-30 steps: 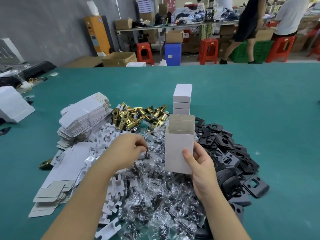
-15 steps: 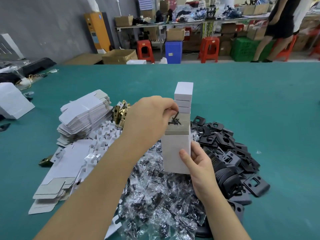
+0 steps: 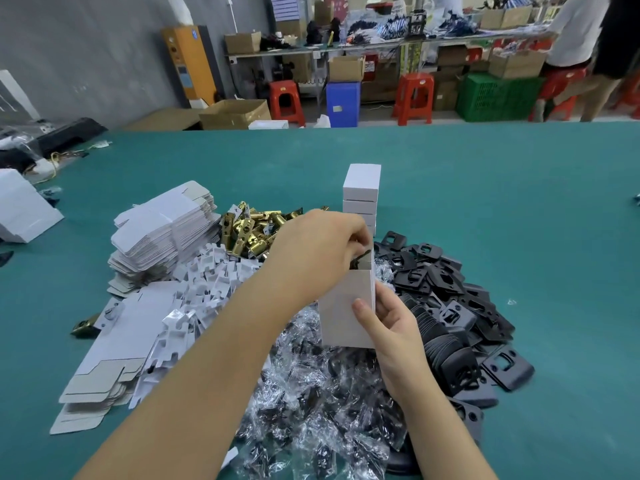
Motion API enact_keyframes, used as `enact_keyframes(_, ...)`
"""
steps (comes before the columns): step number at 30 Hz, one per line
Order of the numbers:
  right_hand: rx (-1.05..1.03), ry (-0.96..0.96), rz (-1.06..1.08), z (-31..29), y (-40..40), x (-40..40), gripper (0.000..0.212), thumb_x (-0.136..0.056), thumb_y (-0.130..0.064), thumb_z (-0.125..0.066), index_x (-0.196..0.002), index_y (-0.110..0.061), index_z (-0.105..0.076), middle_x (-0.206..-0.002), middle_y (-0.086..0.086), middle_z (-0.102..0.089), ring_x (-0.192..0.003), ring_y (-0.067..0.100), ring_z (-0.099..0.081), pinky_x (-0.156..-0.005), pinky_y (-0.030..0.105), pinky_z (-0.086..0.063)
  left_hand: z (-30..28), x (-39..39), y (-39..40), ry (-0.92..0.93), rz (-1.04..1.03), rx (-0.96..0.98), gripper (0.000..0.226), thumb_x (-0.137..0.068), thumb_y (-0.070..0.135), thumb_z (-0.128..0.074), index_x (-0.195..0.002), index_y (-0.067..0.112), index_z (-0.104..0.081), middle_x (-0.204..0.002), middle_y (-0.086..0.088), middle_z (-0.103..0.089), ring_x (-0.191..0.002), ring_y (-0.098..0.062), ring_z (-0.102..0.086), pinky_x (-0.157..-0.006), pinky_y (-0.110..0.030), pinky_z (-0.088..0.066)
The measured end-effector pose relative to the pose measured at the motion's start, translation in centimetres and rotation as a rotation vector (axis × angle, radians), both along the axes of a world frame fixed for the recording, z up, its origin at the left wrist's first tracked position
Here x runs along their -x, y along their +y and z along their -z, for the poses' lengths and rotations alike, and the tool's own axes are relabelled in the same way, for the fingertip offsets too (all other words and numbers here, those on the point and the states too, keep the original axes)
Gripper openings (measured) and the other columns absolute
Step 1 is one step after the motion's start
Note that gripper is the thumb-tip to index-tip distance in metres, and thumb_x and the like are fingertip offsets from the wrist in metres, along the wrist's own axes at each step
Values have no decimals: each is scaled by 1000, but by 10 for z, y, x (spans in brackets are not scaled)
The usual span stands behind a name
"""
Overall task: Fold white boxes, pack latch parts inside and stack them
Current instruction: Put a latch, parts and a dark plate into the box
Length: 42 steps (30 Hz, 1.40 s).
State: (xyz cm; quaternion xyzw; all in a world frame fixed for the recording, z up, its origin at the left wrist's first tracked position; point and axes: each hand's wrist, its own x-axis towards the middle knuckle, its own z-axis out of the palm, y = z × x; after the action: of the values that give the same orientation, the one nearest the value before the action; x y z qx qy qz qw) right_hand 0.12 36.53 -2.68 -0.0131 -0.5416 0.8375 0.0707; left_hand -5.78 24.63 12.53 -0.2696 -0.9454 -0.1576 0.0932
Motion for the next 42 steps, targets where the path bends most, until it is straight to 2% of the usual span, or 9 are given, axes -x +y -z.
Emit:
enact_keyframes(3,2,7,-6,0,0,0,48,-86,-42,-78,-130,-28,-67,-121,6,-73,-109,22,-71,-78,30,-60,-2,2,-2,-24,-12,-56,14,-98,28,-63,-101,35,-74,-97,12,-75,-91,-14,-64,-77,-32,-52)
enact_keyframes(6,-7,9,-11,0,-1,0,47,-86,-41,-78,-130,-30,-67,-122,5,-73,-111,22,-70,-80,31,-60,-4,4,-1,-55,-19,53,19,-100,27,-60,-100,39,-75,-94,13,-74,-81,-12,-59,-68,-28,-47)
enact_keyframes(10,-11,5,-6,0,-1,0,41,-90,-34,-75,-130,-29,-67,-121,6,-73,-109,22,-71,-79,31,-59,-2,4,3,-74,2,159,23,-102,27,-56,-105,41,-74,-102,12,-73,-94,-16,-63,-71,-29,-48)
enact_keyframes(16,11,15,-4,-2,0,0,40,-89,-34,-75,-128,-27,-68,-120,7,-73,-107,21,-71,-79,29,-59,0,6,-2,-86,28,91,15,-98,26,-63,-108,30,-74,-109,10,-73,-104,-16,-64,-89,-37,-53)
enact_keyframes(23,-9,10,-3,-1,0,-1,47,-90,-30,-73,-135,-21,-63,-123,4,-73,-111,19,-70,-80,29,-59,0,9,-12,-94,-64,91,21,-100,21,-58,-100,37,-73,-91,17,-71,-91,-10,-62,-79,-31,-54)
enact_keyframes(26,9,10,-1,-2,-1,-1,53,-87,-34,-75,-136,-18,-62,-122,4,-73,-110,18,-70,-80,28,-59,-4,10,-16,-131,-57,18,27,-99,15,-58,-100,35,-75,-80,20,-65,-69,2,-54,-75,-28,-53)
enact_keyframes(28,13,12,-2,-2,0,-1,55,-87,-34,-76,-137,-17,-61,-123,5,-73,-111,18,-70,-81,29,-59,-7,11,-17,-143,-43,-19,26,-99,16,-59,-99,35,-76,-87,18,-70,-63,7,-51,-74,-28,-54)
enact_keyframes(33,2,13,-4,-1,0,0,50,-89,-30,-74,-136,-18,-62,-123,3,-73,-111,17,-70,-81,28,-59,-10,10,-15,-198,0,53,24,-100,20,-60,-99,38,-76,-99,13,-76,-86,-13,-68,-83,-36,-58)
enact_keyframes(42,1,18,-11,-3,0,-2,44,-91,-27,-71,-133,-18,-64,-121,5,-74,-109,18,-71,-81,30,-59,1,16,-14,-190,-75,-145,14,-94,18,-66,-92,29,-74,-84,17,-75,-85,-9,-69,-84,-37,-57)
